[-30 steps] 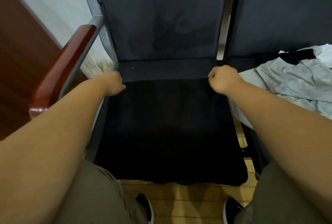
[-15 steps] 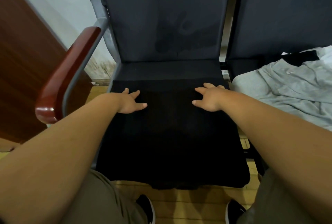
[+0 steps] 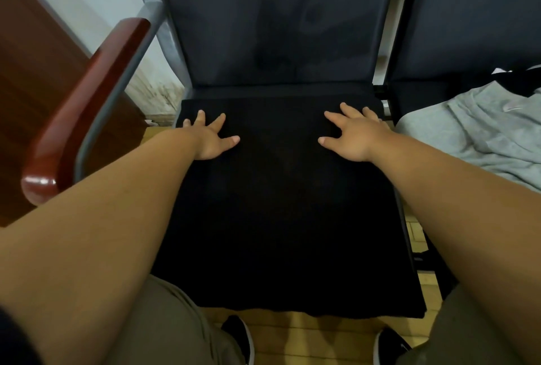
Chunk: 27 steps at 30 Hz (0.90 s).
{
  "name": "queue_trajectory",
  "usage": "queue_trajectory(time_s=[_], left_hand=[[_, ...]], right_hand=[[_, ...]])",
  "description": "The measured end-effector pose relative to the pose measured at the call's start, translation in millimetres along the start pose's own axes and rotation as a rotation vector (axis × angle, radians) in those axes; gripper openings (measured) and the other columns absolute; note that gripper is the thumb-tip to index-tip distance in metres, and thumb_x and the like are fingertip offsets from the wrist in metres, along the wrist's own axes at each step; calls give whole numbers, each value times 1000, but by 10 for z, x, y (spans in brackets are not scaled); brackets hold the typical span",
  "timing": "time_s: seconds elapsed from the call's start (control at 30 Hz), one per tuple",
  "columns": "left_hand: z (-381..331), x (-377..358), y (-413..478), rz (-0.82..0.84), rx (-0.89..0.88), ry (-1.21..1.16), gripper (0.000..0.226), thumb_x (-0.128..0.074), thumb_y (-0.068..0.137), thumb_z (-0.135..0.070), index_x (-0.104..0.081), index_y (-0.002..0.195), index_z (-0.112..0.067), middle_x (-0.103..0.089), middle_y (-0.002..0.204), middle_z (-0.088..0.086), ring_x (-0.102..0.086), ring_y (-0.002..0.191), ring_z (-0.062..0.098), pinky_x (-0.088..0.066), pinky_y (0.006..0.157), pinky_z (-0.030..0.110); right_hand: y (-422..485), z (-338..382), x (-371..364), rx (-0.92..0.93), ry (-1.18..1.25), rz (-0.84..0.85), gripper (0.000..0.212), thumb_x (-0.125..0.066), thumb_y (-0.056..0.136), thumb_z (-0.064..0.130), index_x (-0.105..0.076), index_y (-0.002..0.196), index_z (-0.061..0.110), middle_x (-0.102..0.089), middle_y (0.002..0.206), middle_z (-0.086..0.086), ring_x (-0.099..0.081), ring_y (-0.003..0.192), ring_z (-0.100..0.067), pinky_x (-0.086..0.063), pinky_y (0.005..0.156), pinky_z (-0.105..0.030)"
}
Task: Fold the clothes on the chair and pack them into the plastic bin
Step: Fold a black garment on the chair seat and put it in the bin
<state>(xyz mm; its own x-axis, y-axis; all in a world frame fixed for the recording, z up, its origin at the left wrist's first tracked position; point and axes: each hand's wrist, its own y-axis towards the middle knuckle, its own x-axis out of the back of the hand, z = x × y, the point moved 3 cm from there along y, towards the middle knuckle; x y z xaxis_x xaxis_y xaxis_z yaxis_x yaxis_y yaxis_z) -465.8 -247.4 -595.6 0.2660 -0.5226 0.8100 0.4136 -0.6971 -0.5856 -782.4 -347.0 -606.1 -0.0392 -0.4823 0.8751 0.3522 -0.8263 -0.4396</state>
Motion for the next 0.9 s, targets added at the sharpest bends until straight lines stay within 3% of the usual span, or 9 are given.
queue_trajectory(time_s=[0.33,0.6,0.77,0.9], left_hand=[[-13,96,5,-38,5,-36,86,-39,102,-74,8,167,-42,18,176,3,7,161,40,-5,127,64],[-19,63,-327,50,-9,21,92,-39,99,-78,8,168,-39,14,176,8,-10,161,41,-8,127,60],[-22,-37,-306,99,-11,60,95,-40,95,-83,11,166,-43,21,175,6,-8,160,44,-12,127,60],[14,-47,-141,52,4,119,94,-39,95,-84,13,164,-47,19,175,6,-1,160,46,-4,126,65]], right_hand=[[54,28,32,-3,37,-90,88,-49,98,74,-6,168,42,2,178,7,2,163,-37,-7,131,-54],[-176,309,34,19,-12,24,92,-50,95,79,-6,168,43,4,178,-1,0,162,-38,-11,129,-57],[-193,390,-64,1,-49,68,93,-51,94,79,-5,168,44,11,177,-1,6,162,-40,-8,129,-59],[-119,374,-86,4,-42,43,93,-51,93,80,-6,167,47,11,177,1,7,162,-39,-8,130,-60]])
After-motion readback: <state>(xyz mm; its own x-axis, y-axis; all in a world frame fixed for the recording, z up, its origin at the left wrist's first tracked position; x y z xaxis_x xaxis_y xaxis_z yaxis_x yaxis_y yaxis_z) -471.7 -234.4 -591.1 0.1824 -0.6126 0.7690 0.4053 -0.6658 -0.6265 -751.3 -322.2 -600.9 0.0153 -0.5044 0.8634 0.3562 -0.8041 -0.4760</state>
